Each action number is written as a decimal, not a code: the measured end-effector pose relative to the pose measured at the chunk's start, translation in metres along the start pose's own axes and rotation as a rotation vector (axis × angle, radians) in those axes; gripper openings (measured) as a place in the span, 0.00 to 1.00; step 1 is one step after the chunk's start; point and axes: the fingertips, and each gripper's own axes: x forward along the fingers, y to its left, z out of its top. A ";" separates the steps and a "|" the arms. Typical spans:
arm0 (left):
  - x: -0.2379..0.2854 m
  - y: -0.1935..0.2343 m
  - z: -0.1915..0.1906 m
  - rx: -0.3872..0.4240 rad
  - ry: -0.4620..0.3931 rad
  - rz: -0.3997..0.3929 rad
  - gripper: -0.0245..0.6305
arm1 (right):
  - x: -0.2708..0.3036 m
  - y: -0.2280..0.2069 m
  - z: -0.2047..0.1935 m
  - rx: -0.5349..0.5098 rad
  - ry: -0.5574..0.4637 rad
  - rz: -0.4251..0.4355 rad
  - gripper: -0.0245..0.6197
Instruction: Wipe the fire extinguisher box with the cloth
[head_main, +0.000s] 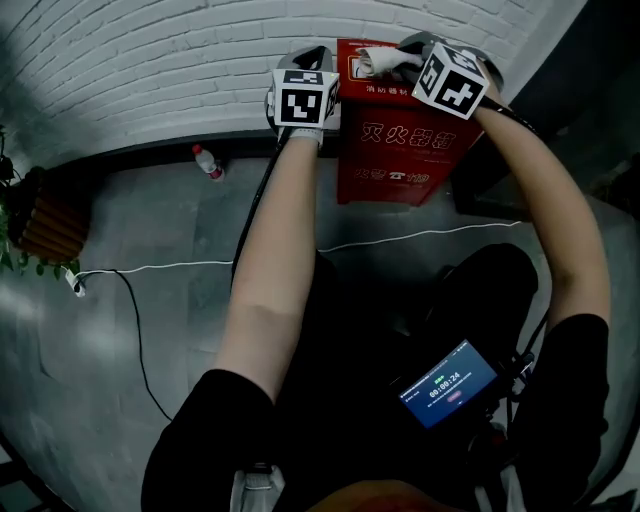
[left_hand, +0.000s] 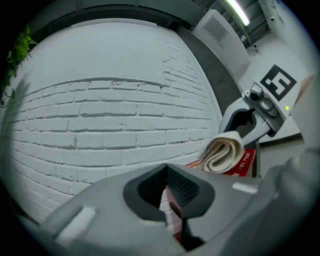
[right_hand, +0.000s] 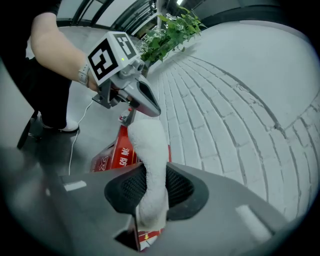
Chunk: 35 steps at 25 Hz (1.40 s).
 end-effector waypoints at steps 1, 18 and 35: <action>0.002 0.002 0.000 0.006 0.001 0.002 0.04 | 0.007 -0.007 0.003 -0.001 0.000 -0.005 0.17; 0.050 0.043 -0.009 0.052 -0.027 0.009 0.04 | 0.131 -0.072 -0.004 0.061 0.048 -0.042 0.17; 0.050 0.033 -0.030 0.002 0.057 0.005 0.04 | 0.118 -0.015 0.009 -0.014 0.053 0.094 0.17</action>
